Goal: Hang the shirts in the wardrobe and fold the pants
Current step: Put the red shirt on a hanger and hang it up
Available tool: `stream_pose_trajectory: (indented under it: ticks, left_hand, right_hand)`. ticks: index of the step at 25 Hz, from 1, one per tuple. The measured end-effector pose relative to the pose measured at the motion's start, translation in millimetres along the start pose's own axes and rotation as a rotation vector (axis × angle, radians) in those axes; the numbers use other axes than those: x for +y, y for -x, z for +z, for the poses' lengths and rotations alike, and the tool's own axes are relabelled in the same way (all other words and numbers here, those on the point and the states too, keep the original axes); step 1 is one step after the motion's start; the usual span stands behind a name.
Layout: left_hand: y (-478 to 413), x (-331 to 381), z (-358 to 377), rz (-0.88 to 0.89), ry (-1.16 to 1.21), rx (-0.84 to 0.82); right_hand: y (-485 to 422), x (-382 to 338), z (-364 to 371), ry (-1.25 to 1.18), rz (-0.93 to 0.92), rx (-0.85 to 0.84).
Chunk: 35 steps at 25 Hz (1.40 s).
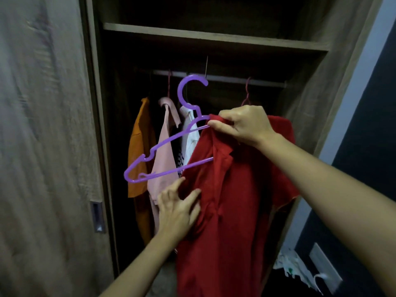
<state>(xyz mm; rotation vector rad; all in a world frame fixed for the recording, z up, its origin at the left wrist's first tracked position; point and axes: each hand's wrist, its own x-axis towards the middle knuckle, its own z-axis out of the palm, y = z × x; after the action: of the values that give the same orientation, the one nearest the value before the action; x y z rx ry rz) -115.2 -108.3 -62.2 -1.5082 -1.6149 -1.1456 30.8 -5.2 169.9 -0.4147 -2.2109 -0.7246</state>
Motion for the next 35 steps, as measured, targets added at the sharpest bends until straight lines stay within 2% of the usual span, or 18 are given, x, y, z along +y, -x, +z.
stream_pose_trajectory:
  ticks: [2, 3, 5, 7, 11, 12, 14, 16, 18, 19, 20, 21, 22, 24, 25, 30, 33, 35]
  left_hand:
    - [10.4, -20.0, 8.1, -0.330, 0.083, -0.281]
    - [11.3, -35.7, 6.1, -0.419, 0.215, -0.428]
    - [6.5, -72.8, -2.1, -0.365, 0.418, -0.673]
    - [-8.3, -106.5, -18.0, -0.317, 0.492, -0.766]
    - [-48.5, -148.8, -52.9, -0.319, 0.342, -0.958]
    - [-59.5, -144.1, -58.5, -0.318, 0.267, -0.939]
    - [-81.7, -113.1, -62.4, -0.287, 0.167, -0.688]
    - [-96.8, -68.7, -69.7, -0.134, 0.296, -0.439]
    - [-103.5, -47.6, -86.0, -0.031, 0.499, -0.290]
    - [-104.8, -53.1, -93.2, -0.023, 0.460, -0.173]
    - [-104.4, -65.8, -98.3, -0.045, 0.315, -0.071]
    - [-103.4, -81.8, -103.1, -0.087, 0.157, -0.053]
    - [-101.8, -95.8, -108.3, -0.118, 0.070, -0.132]
    - [-99.0, -107.9, -112.7, -0.105, 0.151, -0.338]
    - [-99.0, -106.8, -112.2, -0.068, 0.201, -0.387]
    - [-112.7, -102.7, -109.7, 0.079, 0.174, -0.439]
    - [-113.1, -104.2, -111.4, 0.010, 0.290, -0.443]
    - [-113.1, -108.7, -117.5, -0.044, 0.362, -0.399]
  right_hand:
    - [0.1, 4.8, -7.6, 0.001, 0.030, 0.011]
    - [3.6, 8.1, -9.4, 0.008, 0.045, 0.006]
    - [18.6, 13.8, -6.1, 0.006, 0.039, -0.043]
    - [40.8, 18.3, 6.8, -0.010, 0.021, -0.107]
    - [67.7, 16.5, 28.0, 0.060, 0.014, -0.204]
    - [68.3, 11.0, 33.4, 0.071, 0.019, -0.188]
    - [60.7, -7.5, 39.4, 0.021, 0.148, -0.201]
    - [51.9, -24.3, 43.0, -0.120, 0.379, -0.262]
    - [50.7, -25.6, 43.2, -0.235, 0.524, -0.238]
    - [52.7, -22.3, 40.3, -0.270, 0.558, -0.216]
    - [55.5, -17.4, 37.7, -0.300, 0.575, -0.192]
    - [58.3, -13.1, 35.9, -0.335, 0.571, -0.161]
    - [61.0, -10.5, 35.3, -0.376, 0.562, -0.135]
    - [62.7, -12.8, 32.4, -0.434, 0.535, -0.129]
    - [62.6, -14.5, 32.8, -0.442, 0.520, -0.138]
    - [51.4, -25.9, 26.7, -0.429, 0.488, -0.226]
    - [47.0, -29.9, 22.0, -0.392, 0.454, -0.263]
    - [51.9, -20.4, 19.1, -0.392, 0.520, -0.230]
